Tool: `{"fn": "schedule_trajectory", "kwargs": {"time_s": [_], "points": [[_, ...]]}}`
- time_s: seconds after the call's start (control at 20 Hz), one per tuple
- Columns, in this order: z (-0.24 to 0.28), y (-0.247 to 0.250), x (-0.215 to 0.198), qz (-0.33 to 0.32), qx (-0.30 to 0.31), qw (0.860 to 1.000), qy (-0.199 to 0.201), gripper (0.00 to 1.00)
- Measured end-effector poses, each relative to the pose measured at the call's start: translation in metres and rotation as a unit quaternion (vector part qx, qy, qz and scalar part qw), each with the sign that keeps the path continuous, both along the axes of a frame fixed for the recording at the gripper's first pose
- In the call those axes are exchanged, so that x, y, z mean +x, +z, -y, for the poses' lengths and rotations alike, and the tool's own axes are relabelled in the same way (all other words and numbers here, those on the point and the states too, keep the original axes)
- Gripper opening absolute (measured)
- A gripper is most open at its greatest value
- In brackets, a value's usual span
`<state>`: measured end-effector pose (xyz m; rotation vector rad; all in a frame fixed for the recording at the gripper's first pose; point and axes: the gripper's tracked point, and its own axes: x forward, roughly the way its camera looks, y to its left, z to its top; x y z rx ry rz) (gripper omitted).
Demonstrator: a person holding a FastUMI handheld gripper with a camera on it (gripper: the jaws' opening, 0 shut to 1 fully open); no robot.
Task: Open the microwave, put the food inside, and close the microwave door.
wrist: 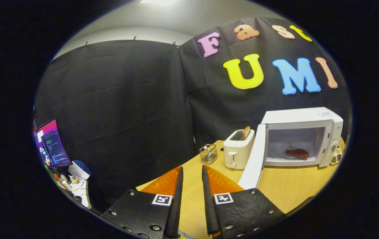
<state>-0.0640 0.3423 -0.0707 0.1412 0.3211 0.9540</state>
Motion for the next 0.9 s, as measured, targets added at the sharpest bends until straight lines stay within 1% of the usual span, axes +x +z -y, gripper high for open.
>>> {"fn": "schedule_trajectory", "kwargs": {"time_s": [0.05, 0.1, 0.15, 0.2, 0.3, 0.4, 0.5, 0.55, 0.6, 0.65, 0.8, 0.9], "points": [[0.004, -0.01, -0.01, -0.002, -0.015, 1.0, 0.0, 0.33], [0.007, -0.012, -0.002, 0.001, -0.021, 1.0, -0.009, 0.19], [-0.001, -0.027, -0.006, -0.006, -0.031, 1.0, 0.002, 0.05], [-0.007, -0.039, -0.009, -0.017, -0.039, 0.999, 0.01, 0.04], [-0.008, -0.055, -0.005, -0.02, -0.061, 0.998, 0.007, 0.04], [-0.001, -0.067, 0.008, -0.031, -0.074, 0.997, -0.003, 0.04], [0.012, -0.081, 0.022, -0.042, -0.086, 0.995, -0.024, 0.03], [0.018, -0.085, 0.029, -0.047, -0.088, 0.994, -0.034, 0.04], [0.016, -0.088, 0.032, -0.058, -0.079, 0.995, -0.031, 0.04], [0.022, -0.088, 0.031, -0.06, -0.075, 0.995, -0.035, 0.01], [0.038, -0.089, 0.033, -0.039, -0.094, 0.994, -0.042, 0.0], [0.048, -0.094, 0.037, -0.037, -0.1, 0.993, -0.046, 0.0]]}}
